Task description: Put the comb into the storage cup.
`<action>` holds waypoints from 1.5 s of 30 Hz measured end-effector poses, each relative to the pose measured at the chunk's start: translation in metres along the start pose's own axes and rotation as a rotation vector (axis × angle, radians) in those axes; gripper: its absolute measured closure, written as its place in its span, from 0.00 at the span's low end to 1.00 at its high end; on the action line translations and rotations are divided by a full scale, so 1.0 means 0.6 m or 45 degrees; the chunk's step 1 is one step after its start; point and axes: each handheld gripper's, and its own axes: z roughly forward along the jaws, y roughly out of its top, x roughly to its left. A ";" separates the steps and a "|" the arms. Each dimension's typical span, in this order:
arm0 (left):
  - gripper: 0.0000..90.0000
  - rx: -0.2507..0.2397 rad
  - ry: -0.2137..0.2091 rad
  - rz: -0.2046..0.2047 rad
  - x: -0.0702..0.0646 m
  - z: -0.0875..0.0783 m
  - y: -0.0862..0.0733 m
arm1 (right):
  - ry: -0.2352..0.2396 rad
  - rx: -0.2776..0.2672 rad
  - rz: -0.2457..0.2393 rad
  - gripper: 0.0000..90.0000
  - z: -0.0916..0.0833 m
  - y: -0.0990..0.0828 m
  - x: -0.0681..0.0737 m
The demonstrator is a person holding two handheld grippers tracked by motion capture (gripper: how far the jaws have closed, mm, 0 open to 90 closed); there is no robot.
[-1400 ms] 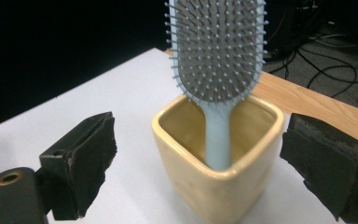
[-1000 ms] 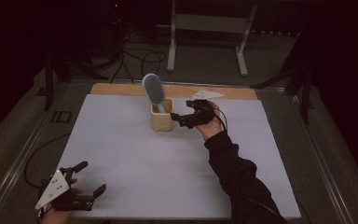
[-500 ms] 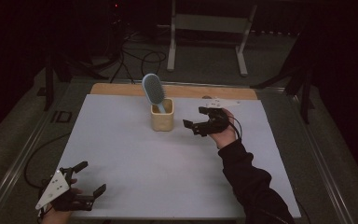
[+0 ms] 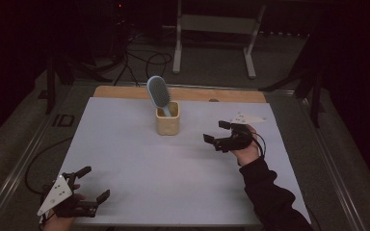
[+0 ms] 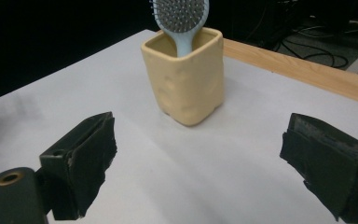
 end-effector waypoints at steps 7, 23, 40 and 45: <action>0.00 0.000 -0.001 -0.001 0.001 0.000 0.000 | -0.014 -0.002 0.010 0.10 -0.036 -0.023 0.001; 0.00 0.005 -0.003 0.000 0.000 0.001 -0.001 | -0.041 0.041 0.070 0.10 -0.099 -0.112 0.001; 0.00 0.006 -0.002 0.003 -0.001 0.001 -0.001 | -0.151 0.116 0.034 0.10 -0.138 -0.195 0.018; 0.00 0.008 -0.002 0.005 -0.002 0.001 0.000 | -0.162 0.108 0.050 0.10 -0.153 -0.209 0.018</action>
